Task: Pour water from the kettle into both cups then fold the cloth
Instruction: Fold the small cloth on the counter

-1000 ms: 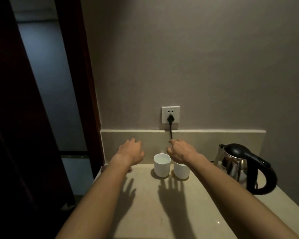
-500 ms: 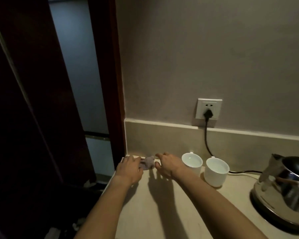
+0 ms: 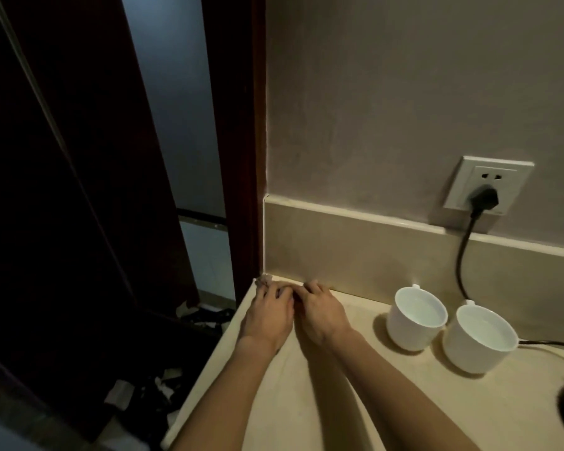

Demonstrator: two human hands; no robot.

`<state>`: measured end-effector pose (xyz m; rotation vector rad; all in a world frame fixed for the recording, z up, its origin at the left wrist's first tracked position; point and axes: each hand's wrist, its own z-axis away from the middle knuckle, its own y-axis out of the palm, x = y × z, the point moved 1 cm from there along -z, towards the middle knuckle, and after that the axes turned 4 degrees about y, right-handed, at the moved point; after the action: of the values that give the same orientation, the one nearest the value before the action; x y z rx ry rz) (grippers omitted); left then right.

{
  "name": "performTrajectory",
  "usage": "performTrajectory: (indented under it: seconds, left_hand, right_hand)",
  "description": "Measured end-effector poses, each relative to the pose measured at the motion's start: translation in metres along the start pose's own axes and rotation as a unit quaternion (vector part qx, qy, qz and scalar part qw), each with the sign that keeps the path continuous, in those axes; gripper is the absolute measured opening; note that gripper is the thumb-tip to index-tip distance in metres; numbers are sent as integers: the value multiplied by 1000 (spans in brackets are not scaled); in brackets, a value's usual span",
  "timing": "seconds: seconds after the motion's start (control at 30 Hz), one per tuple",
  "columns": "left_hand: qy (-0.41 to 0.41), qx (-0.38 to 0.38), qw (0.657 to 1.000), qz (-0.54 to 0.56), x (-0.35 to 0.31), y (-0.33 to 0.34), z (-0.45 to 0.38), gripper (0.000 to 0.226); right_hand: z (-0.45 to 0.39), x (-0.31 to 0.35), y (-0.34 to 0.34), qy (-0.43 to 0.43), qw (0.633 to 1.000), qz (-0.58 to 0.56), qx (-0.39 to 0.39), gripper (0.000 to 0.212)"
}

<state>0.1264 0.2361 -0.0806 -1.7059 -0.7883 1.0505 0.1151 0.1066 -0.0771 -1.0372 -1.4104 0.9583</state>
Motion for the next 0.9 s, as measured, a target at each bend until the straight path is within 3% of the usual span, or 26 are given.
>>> performTrajectory:
  seconds: [0.43,0.77,0.9]
  left_hand:
    - [35,3,999,-27,-38,-13,78,38]
    - [142,-7,989,29,-81,-8,159,35]
    - [188,-46,981,30,-108,6,190,35]
  right_hand:
    - [96,-4,-17,-22,999,-35,-25,43]
    - [208,-22,-23,-73,993,-6,-95,40]
    - [254,-45,-20,-44,992,-32,-111,39]
